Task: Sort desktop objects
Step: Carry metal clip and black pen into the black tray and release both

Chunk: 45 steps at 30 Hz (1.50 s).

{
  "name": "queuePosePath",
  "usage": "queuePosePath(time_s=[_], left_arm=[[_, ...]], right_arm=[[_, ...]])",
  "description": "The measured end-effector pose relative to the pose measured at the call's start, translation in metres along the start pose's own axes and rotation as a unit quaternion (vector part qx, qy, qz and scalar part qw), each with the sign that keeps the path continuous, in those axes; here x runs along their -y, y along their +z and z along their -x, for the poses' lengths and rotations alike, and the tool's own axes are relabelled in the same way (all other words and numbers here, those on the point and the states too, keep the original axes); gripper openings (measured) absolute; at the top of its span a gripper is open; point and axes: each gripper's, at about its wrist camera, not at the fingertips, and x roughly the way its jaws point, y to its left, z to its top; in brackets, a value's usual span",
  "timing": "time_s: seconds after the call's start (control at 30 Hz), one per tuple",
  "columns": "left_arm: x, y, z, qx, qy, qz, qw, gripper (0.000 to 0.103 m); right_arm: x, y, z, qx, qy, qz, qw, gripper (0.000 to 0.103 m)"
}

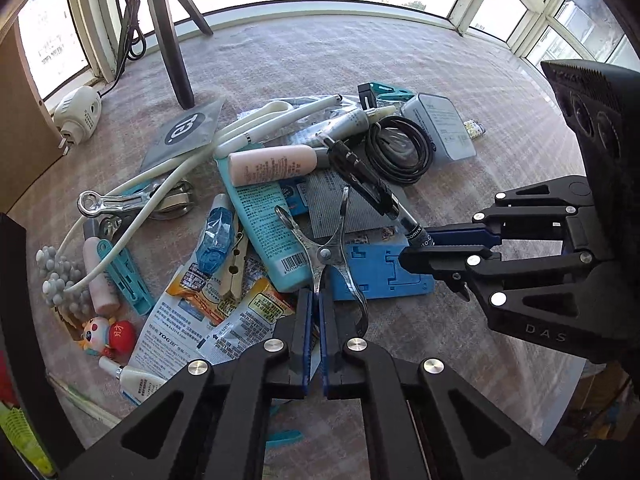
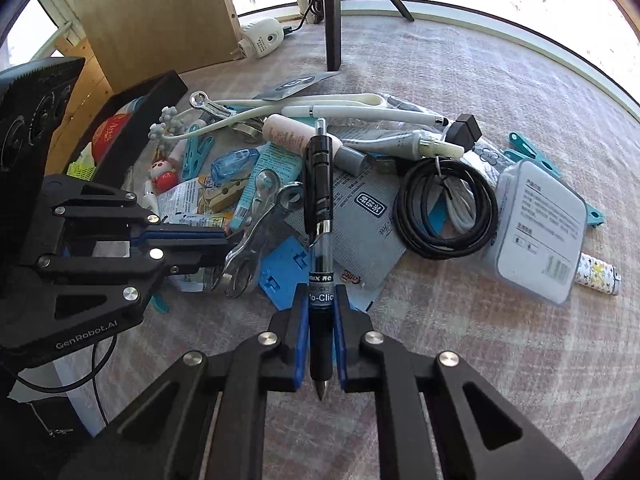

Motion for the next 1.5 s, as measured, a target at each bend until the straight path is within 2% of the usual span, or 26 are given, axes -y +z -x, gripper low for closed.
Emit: queuePosePath(time_s=[0.2,0.47,0.6,0.8,0.97,1.2,1.33,1.5], left_arm=[[0.001,-0.005,0.008,0.006,-0.007,0.005,0.9999,0.002],[-0.012,-0.02,0.057,0.044,-0.009,0.019,0.9988,0.002],[-0.026,-0.035,0.088,0.072,0.002,0.039,0.9967,0.002],[-0.072,-0.071,0.141,0.115,0.042,0.091,0.9883,0.002],[-0.126,-0.113,0.183,0.144,0.094,0.151,0.9736,0.002],[-0.198,-0.184,0.233,0.166,0.168,0.239,0.9421,0.002],[-0.228,-0.222,0.252,0.172,0.194,0.28,0.9244,0.002],[-0.248,-0.246,0.268,0.181,0.215,0.306,0.9094,0.002]], right_arm=[[0.008,-0.007,0.012,0.017,0.009,-0.038,0.999,0.011],[0.006,-0.011,0.039,0.056,0.042,-0.079,0.994,0.011],[-0.012,-0.004,0.051,0.072,0.056,-0.077,0.993,0.011],[-0.059,0.019,0.061,0.09,0.079,-0.04,0.992,0.011],[-0.112,0.045,0.057,0.094,0.101,0.006,0.99,0.011],[-0.214,0.077,0.039,0.091,0.15,0.084,0.981,0.011],[-0.277,0.086,0.026,0.082,0.173,0.133,0.972,0.011],[-0.337,0.095,0.014,0.071,0.189,0.177,0.963,0.011]])
